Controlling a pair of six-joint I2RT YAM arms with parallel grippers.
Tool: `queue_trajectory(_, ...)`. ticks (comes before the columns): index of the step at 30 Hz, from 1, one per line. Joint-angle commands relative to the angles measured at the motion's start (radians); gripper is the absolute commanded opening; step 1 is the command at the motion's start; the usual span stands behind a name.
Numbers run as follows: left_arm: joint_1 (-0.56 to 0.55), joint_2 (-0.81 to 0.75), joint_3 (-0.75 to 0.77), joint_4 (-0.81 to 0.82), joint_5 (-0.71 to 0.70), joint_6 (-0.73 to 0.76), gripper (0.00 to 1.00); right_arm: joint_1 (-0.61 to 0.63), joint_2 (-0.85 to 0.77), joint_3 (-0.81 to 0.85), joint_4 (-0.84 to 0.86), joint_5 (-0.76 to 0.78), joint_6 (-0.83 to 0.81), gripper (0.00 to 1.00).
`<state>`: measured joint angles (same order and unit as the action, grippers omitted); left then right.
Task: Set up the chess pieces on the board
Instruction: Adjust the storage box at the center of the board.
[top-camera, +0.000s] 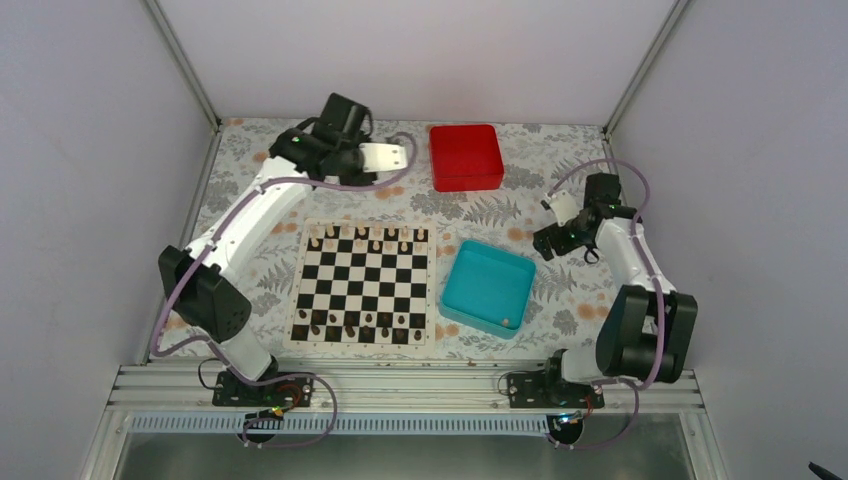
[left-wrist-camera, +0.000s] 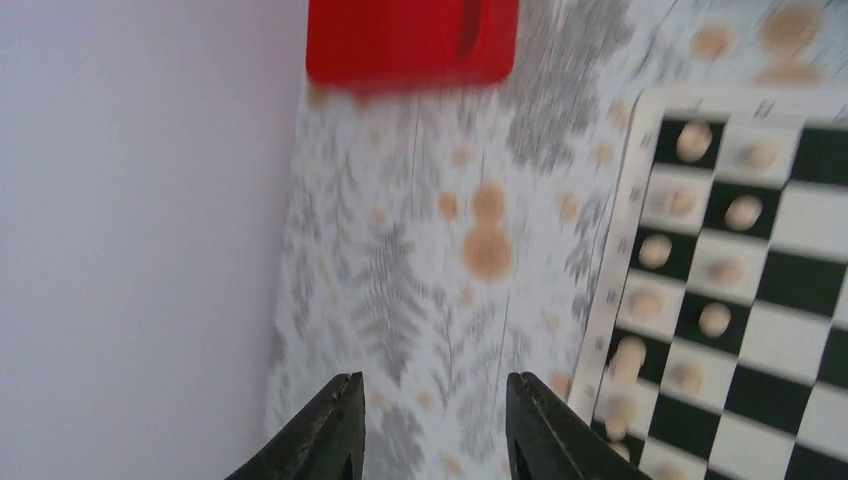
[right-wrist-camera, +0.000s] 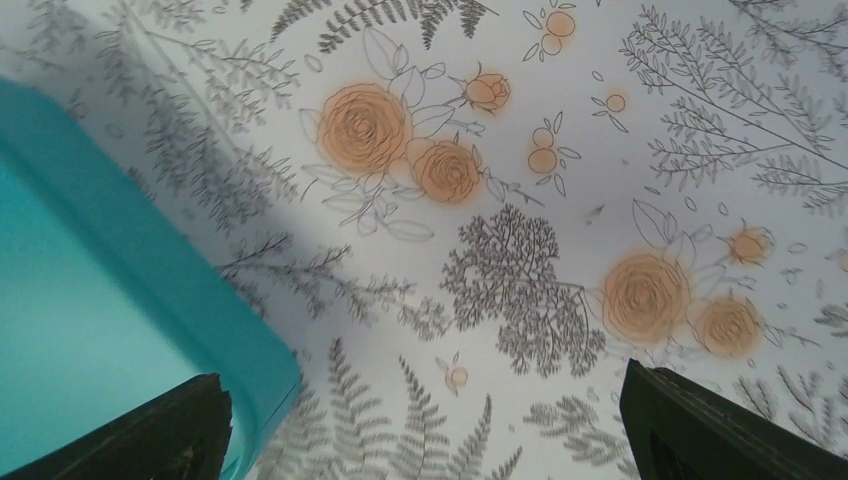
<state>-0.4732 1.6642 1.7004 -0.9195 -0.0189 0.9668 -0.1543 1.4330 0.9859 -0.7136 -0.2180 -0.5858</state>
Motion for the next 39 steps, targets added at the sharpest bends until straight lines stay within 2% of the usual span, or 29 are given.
queue_trajectory(1, -0.130, 0.091, 0.113, -0.087, 0.009, -0.037, 0.36, -0.011, -0.113, 0.000, -0.158, 0.010, -0.077, 1.00)
queue_trajectory(4, -0.189, 0.204, 0.178, -0.090, 0.004, -0.047, 0.23, -0.008, -0.140, 0.002, -0.240, -0.032, -0.110, 0.93)
queue_trajectory(5, -0.206, 0.247, 0.202, -0.097, -0.001, -0.050, 0.18, -0.008, -0.142, 0.001, -0.259, -0.037, -0.117, 0.86)
queue_trajectory(7, -0.240, 0.327, 0.240, -0.110, -0.005, -0.057, 0.11, -0.004, -0.136, -0.006, -0.288, -0.031, -0.120, 0.68)
queue_trajectory(8, -0.256, 0.352, 0.249, -0.111, -0.005, -0.056, 0.07, -0.001, -0.129, -0.008, -0.300, -0.027, -0.120, 0.52)
queue_trajectory(10, -0.285, 0.390, 0.262, -0.108, -0.007, -0.056, 0.04, 0.004, -0.114, -0.018, -0.326, -0.028, -0.121, 0.35)
queue_trajectory(13, -0.321, 0.431, 0.278, -0.113, -0.008, -0.057, 0.02, 0.019, -0.109, -0.045, -0.347, -0.032, -0.137, 0.21)
queue_trajectory(15, -0.336, 0.452, 0.285, -0.114, -0.009, -0.059, 0.02, 0.028, -0.105, -0.053, -0.344, -0.033, -0.141, 0.18)
queue_trajectory(18, -0.354, 0.475, 0.300, -0.121, 0.001, -0.062, 0.02, 0.036, -0.085, -0.057, -0.331, -0.038, -0.137, 0.20)
queue_trajectory(19, -0.360, 0.482, 0.304, -0.124, 0.002, -0.062, 0.02, 0.041, -0.076, -0.054, -0.324, -0.035, -0.129, 0.27)
queue_trajectory(20, -0.363, 0.488, 0.306, -0.127, 0.003, -0.063, 0.02, 0.045, -0.069, -0.050, -0.310, -0.018, -0.118, 0.39)
queue_trajectory(22, -0.370, 0.497, 0.305, -0.133, 0.009, -0.065, 0.02, 0.050, -0.061, -0.044, -0.281, 0.004, -0.099, 0.49)
queue_trajectory(23, -0.372, 0.500, 0.302, -0.137, 0.012, -0.065, 0.02, 0.051, -0.059, -0.038, -0.275, 0.008, -0.095, 0.59)
queue_trajectory(24, -0.374, 0.501, 0.301, -0.138, 0.015, -0.065, 0.02, 0.053, -0.058, -0.035, -0.269, 0.011, -0.091, 0.64)
queue_trajectory(32, -0.396, 0.540, 0.304, -0.137, 0.039, -0.066, 0.02, 0.070, 0.007, -0.035, -0.220, 0.019, -0.072, 0.66)
queue_trajectory(39, -0.423, 0.577, 0.301, -0.157, 0.062, -0.066, 0.02, 0.083, 0.070, -0.005, -0.132, 0.067, -0.036, 0.63)
